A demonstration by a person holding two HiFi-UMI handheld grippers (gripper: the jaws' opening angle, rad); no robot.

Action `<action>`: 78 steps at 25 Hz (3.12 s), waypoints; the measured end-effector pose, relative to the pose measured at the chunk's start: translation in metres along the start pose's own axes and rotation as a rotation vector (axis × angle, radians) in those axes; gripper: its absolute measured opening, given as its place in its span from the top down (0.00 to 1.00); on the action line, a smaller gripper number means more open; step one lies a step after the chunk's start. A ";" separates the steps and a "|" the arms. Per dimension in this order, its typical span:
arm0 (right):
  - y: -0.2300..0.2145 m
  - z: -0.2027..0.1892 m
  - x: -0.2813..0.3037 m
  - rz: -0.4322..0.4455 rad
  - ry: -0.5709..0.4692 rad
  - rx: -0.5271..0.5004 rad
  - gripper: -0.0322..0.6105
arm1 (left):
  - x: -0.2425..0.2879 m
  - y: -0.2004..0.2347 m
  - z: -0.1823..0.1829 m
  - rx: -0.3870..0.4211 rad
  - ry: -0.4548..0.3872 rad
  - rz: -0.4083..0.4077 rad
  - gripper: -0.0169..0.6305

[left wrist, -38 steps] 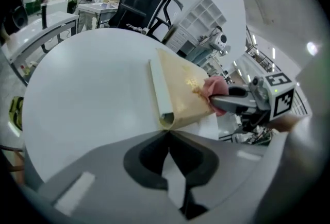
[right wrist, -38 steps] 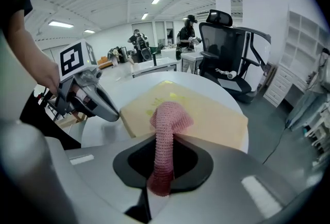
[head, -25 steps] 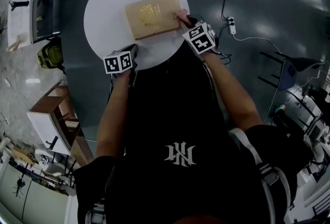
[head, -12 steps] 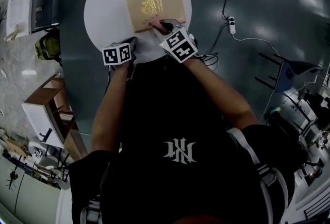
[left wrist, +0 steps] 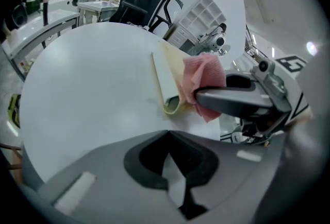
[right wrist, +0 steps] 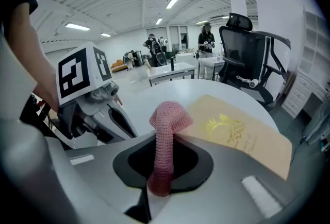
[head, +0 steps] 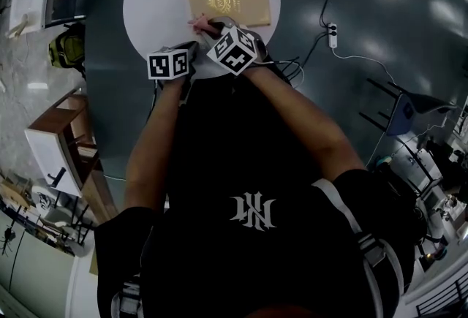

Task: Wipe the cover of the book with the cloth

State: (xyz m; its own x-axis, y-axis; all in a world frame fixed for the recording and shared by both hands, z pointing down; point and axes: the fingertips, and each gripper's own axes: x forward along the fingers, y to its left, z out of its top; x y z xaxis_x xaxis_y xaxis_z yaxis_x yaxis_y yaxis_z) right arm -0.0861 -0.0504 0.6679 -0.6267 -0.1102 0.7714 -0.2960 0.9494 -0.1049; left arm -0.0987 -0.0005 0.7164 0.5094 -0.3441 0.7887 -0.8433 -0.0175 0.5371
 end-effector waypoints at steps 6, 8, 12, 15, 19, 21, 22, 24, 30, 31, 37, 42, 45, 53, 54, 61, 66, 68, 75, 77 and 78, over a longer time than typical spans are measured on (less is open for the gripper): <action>-0.029 -0.033 -0.031 -0.072 0.011 0.071 0.89 | -0.002 0.000 -0.001 0.001 0.009 -0.003 0.97; -0.042 -0.049 -0.044 -0.105 0.016 0.101 0.89 | -0.001 -0.001 -0.001 0.004 0.013 -0.002 0.97; -0.071 -0.082 -0.072 -0.179 0.030 0.162 0.89 | 0.000 -0.004 -0.001 0.013 0.020 0.003 0.97; -0.089 -0.097 -0.089 -0.226 0.035 0.210 0.89 | 0.000 -0.005 -0.002 0.024 0.027 0.007 0.97; -0.101 -0.102 -0.096 -0.240 0.026 0.247 0.89 | -0.001 -0.001 -0.001 0.033 0.034 0.013 0.97; -0.112 -0.108 -0.104 -0.269 0.036 0.268 0.89 | -0.001 -0.002 -0.001 0.035 0.038 0.016 0.97; -0.118 -0.113 -0.110 -0.286 0.043 0.280 0.89 | -0.001 -0.004 -0.001 0.036 0.040 0.017 0.97; -0.131 -0.124 -0.120 -0.318 0.057 0.305 0.89 | 0.000 -0.005 -0.002 0.036 0.041 0.020 0.97; -0.179 -0.165 -0.141 -0.405 0.103 0.395 0.89 | 0.002 -0.008 -0.001 0.031 0.035 0.026 0.97; -0.188 -0.172 -0.145 -0.420 0.111 0.417 0.89 | 0.003 -0.008 -0.001 0.030 0.036 0.026 0.97; -0.194 -0.138 -0.181 -0.402 -0.075 0.497 0.89 | -0.010 -0.009 0.023 -0.025 -0.058 -0.037 0.97; -0.129 -0.023 -0.203 -0.091 -0.435 0.439 0.89 | -0.090 -0.041 0.116 0.074 -0.383 -0.228 0.97; -0.093 0.051 -0.232 0.115 -0.665 0.432 0.89 | -0.157 -0.078 0.162 0.198 -0.529 -0.336 0.97; -0.020 0.194 -0.349 0.443 -1.044 0.197 0.89 | -0.325 -0.211 0.191 0.532 -0.814 -0.452 0.97; -0.009 0.200 -0.366 0.457 -1.057 0.157 0.89 | -0.341 -0.229 0.185 0.568 -0.840 -0.451 0.97; 0.040 0.208 -0.474 0.514 -1.146 -0.084 0.89 | -0.406 -0.343 0.138 0.826 -0.983 -0.336 0.97; 0.073 0.142 -0.528 0.559 -1.177 -0.119 0.89 | -0.376 -0.410 0.055 0.951 -0.881 -0.184 0.97; 0.082 0.125 -0.540 0.585 -1.182 -0.096 0.89 | -0.373 -0.428 0.037 0.946 -0.881 -0.169 0.97; 0.095 0.119 -0.549 0.645 -1.181 -0.044 0.89 | -0.363 -0.428 0.033 0.862 -0.821 -0.069 0.97; 0.101 0.114 -0.546 0.623 -1.174 -0.032 0.90 | -0.359 -0.427 0.023 0.856 -0.786 -0.068 0.97; 0.101 0.113 -0.545 0.612 -1.169 -0.020 0.90 | -0.359 -0.428 0.020 0.854 -0.776 -0.085 0.97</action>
State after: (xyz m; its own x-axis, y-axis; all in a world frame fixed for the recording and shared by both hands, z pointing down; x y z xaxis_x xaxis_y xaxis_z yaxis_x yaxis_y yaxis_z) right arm 0.1442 0.0727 0.1659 -0.9064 0.1578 -0.3918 0.2601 0.9394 -0.2234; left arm 0.0763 0.1114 0.1975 0.5777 -0.7902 0.2047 -0.8029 -0.5952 -0.0314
